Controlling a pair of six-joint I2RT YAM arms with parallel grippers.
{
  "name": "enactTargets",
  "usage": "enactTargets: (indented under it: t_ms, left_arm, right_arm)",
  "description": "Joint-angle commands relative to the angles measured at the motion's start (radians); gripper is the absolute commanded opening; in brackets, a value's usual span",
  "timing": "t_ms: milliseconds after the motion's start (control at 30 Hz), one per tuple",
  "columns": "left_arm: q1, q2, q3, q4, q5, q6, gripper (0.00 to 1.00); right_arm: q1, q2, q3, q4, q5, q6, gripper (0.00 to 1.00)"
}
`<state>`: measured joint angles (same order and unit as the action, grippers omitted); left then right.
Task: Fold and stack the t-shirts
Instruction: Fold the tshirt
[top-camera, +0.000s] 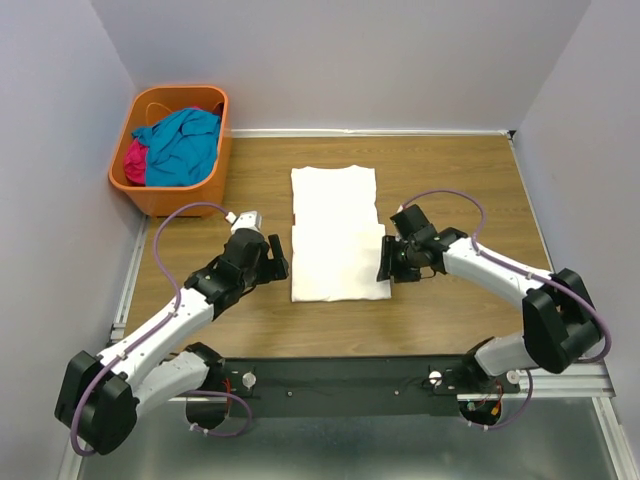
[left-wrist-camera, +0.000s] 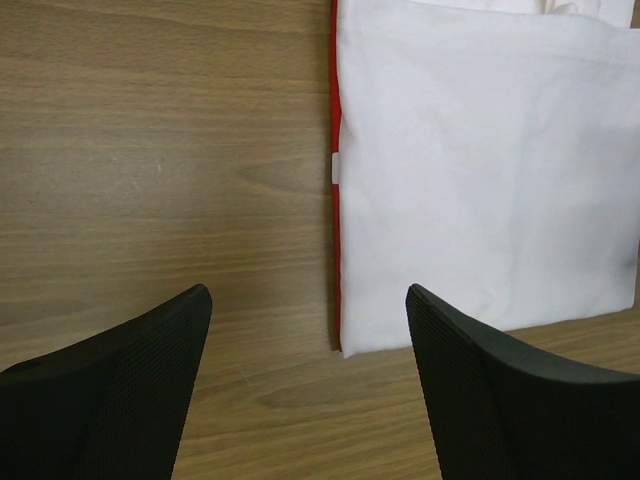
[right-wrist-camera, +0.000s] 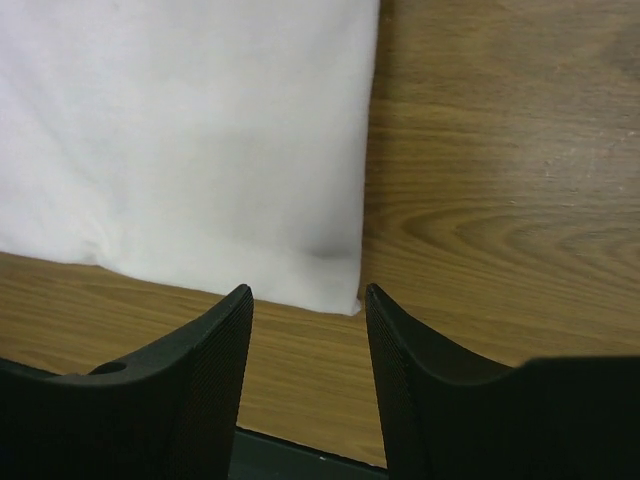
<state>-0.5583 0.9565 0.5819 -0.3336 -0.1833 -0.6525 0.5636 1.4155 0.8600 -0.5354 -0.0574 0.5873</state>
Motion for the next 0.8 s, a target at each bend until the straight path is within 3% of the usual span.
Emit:
enactTargets:
  t_ms: [0,233,767]
  left_arm:
    - [0.000,0.018,0.024,0.007,0.028,0.031,0.85]
    - [0.001,0.042,0.026,0.008,0.038,0.047,0.84]
    - [0.000,0.079,0.035,0.008,0.054,0.053,0.84]
  right_arm:
    - [0.005,0.051,0.005,-0.058,0.076,0.026,0.56]
    - [0.010,0.118,-0.025,-0.011,0.019,0.046,0.50]
    - [0.044,0.148,-0.043,-0.029,0.047,0.066,0.47]
